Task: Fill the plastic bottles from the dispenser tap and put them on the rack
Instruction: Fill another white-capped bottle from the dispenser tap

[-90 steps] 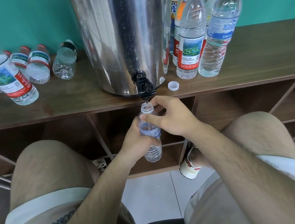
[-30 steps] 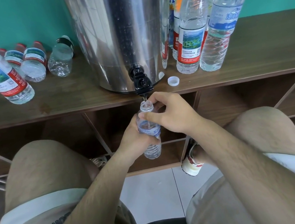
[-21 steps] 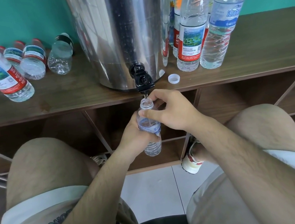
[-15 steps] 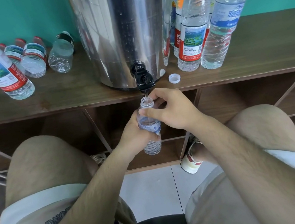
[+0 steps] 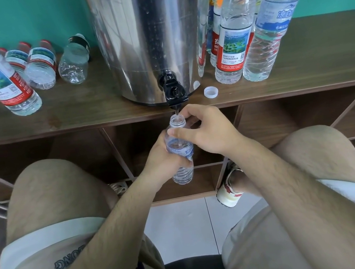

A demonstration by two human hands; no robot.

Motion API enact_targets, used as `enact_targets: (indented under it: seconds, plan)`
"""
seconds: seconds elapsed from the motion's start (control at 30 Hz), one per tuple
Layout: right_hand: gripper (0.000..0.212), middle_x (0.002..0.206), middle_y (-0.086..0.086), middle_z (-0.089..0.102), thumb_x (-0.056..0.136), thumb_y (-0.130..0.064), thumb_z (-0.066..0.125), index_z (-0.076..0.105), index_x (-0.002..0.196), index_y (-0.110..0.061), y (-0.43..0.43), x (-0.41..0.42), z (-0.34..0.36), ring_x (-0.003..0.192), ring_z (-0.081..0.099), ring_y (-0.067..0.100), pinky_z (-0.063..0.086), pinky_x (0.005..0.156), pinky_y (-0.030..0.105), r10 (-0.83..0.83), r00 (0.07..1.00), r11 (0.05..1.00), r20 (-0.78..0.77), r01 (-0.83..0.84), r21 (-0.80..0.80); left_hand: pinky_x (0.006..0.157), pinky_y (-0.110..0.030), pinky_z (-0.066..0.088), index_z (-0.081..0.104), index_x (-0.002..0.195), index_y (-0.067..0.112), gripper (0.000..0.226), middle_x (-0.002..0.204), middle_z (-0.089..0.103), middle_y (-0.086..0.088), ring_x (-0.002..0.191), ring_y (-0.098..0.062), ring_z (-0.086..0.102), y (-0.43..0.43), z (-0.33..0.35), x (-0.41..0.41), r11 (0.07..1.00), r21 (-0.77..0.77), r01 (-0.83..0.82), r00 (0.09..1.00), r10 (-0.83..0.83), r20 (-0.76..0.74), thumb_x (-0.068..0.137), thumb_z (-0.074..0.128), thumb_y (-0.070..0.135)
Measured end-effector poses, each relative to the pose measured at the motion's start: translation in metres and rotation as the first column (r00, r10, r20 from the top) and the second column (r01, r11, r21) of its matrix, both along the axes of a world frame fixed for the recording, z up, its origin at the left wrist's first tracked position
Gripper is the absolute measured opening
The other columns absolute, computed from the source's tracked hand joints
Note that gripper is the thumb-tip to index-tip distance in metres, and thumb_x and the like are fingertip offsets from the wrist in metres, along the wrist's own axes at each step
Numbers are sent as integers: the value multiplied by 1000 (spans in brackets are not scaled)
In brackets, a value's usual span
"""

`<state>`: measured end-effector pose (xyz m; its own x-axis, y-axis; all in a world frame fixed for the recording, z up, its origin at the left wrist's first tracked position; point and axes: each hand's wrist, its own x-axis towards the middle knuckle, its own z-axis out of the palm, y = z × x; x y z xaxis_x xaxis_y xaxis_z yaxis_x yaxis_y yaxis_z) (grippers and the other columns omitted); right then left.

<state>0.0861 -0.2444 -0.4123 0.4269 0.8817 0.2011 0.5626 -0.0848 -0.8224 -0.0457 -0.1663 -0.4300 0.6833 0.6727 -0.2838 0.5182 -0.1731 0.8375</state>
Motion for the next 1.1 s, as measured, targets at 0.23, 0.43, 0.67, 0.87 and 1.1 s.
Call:
enact_targets:
  seconds: [0.23, 0.43, 0.67, 0.87, 1.1]
  plan:
    - [23, 92, -9, 75, 86, -44, 81, 72, 95, -25, -1, -1, 2, 89, 71, 12, 59, 83, 49, -2, 1000, 1000, 9, 3, -17, 113, -52, 46, 44, 147, 19, 89, 139, 61, -4, 131, -26, 57, -2, 0, -1, 1000, -2, -2, 1000, 2, 13, 72, 89, 0]
    - [22, 92, -7, 76, 86, -39, 83, 73, 95, -21, -2, -1, 4, 88, 71, 14, 59, 83, 49, 2, 1000, 1000, 6, -2, -1, 112, -49, 48, 44, 146, 20, 88, 138, 61, -3, 129, -24, 58, -2, -2, 1, 1000, 22, -5, 1000, 5, 5, 73, 91, 5]
    - [23, 91, -5, 75, 86, -39, 83, 73, 94, -19, -1, 0, 5, 89, 71, 15, 58, 84, 51, 8, 1000, 1000, 12, -8, -5, 113, -52, 47, 44, 147, 21, 89, 138, 61, -3, 130, -24, 57, -2, -4, -1, 1000, -18, 4, 999, -3, 44, 72, 89, 0]
    - [23, 90, -6, 75, 84, -41, 83, 73, 92, -21, -1, 1, 5, 88, 71, 15, 58, 84, 50, 11, 1000, 1000, 22, -11, -2, 113, -53, 47, 44, 147, 19, 89, 138, 61, -4, 130, -25, 58, -1, -5, -1, 1000, -27, 3, 998, -1, 59, 73, 89, -1]
    - [22, 91, -6, 75, 86, -39, 83, 73, 94, -20, -1, 1, 4, 88, 71, 15, 59, 83, 49, 13, 1000, 1000, 23, -12, -16, 110, -47, 50, 45, 145, 22, 91, 132, 63, 0, 125, -22, 60, 3, -12, 1, 1000, 4, 3, 999, -3, 32, 69, 92, 4]
